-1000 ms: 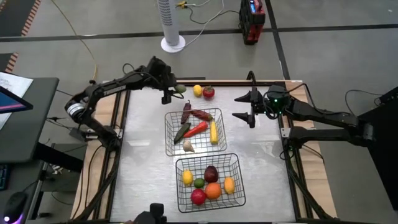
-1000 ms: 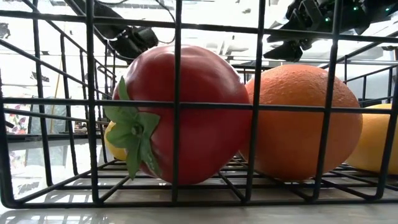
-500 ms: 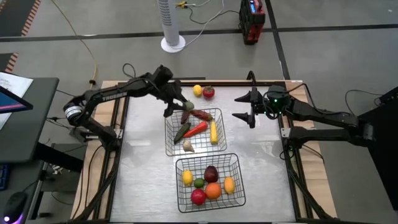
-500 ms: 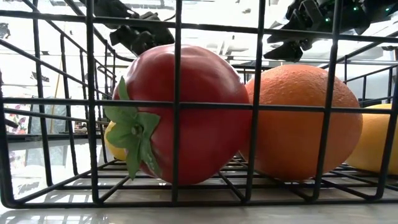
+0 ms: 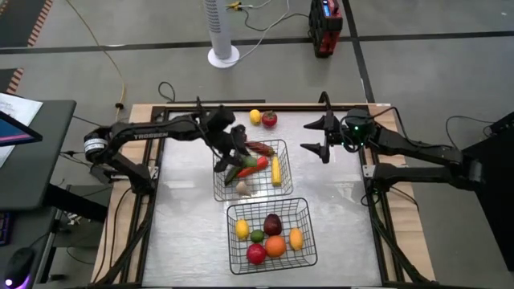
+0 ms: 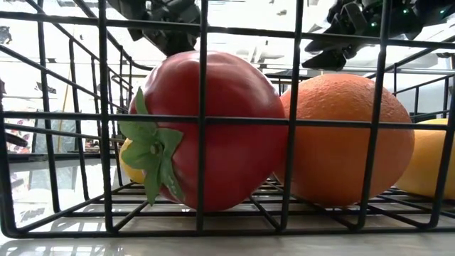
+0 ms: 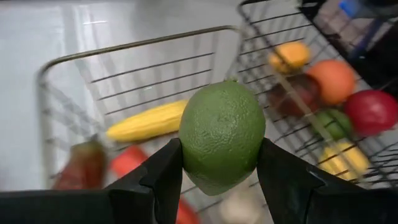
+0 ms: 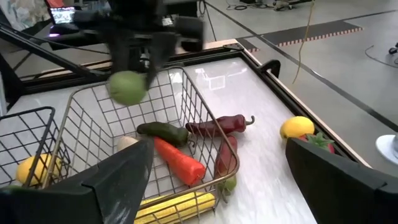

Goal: Sort produce into baskets
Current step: Put the lime into the bottom wire basket

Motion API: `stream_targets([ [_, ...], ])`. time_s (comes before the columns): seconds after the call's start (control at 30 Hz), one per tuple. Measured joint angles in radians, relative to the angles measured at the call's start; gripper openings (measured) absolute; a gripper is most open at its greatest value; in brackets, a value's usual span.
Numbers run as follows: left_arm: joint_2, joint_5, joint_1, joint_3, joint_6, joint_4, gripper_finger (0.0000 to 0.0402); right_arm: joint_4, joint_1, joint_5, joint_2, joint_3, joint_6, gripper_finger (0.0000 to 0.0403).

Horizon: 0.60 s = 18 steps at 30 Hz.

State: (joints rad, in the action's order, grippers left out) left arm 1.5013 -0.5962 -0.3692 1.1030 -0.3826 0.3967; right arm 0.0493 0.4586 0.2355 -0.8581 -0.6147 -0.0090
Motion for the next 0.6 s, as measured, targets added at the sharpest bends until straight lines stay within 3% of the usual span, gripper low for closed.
stream_targets([
  [0.4,0.004,-0.028,0.200,0.000,0.145,-0.103,0.0169,-0.012,0.002,0.000,0.000,0.000,0.001,0.0393],
  [0.6,0.007,0.008,0.322,0.000,0.211,-0.194,0.0169,-0.031,0.002,0.003,0.000,-0.020,0.001,0.0393],
])
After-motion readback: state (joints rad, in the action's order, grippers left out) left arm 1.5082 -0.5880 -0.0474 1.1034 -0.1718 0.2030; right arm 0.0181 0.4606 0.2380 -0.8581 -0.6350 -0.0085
